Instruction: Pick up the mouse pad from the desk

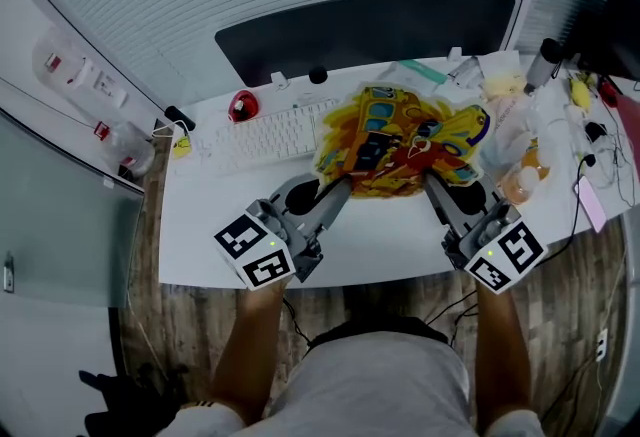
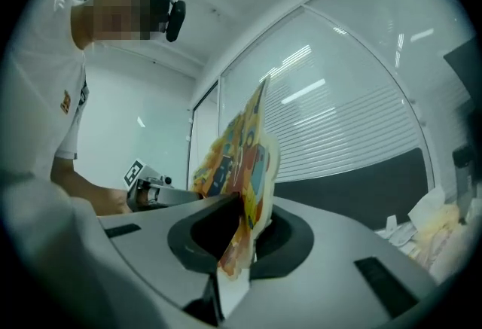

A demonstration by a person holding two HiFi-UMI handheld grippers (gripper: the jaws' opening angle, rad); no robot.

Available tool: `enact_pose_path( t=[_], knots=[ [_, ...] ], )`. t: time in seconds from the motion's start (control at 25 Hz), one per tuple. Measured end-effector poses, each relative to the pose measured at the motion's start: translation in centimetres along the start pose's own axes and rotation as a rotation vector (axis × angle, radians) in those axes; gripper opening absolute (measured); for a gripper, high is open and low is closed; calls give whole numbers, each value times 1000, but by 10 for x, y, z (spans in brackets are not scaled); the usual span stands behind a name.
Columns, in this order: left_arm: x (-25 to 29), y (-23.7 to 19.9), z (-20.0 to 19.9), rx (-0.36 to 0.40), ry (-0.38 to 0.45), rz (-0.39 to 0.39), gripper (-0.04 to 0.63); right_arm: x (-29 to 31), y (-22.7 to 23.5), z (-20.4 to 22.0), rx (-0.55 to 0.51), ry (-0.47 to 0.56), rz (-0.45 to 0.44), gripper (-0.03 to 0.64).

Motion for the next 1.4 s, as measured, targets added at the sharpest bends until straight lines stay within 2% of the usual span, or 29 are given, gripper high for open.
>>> enact_pose_path(
  t=[0.2, 0.4, 0.8, 1.4],
  knots=[
    [7, 14, -8, 68, 64, -112, 23, -2, -6, -14, -68, 2, 66, 31],
    [6, 22, -11, 104, 93, -161, 23, -1, -11, -18, -74, 17, 109, 27],
    [5, 26, -13, 126, 76, -184, 23, 2, -12, -14, -73, 17, 132, 21],
    [6, 22, -11, 115, 55, -167, 23, 4, -13, -12, -75, -7, 151, 20]
  ],
)
Point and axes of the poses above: the fingertips, and each gripper's own axes: x forward along the fingers, y to its right, z out of its underside, the point moved 10 cm from there along -x, backward along the fingers, and after that the axes turned 1 degree about -y, right-handed, at the moved point
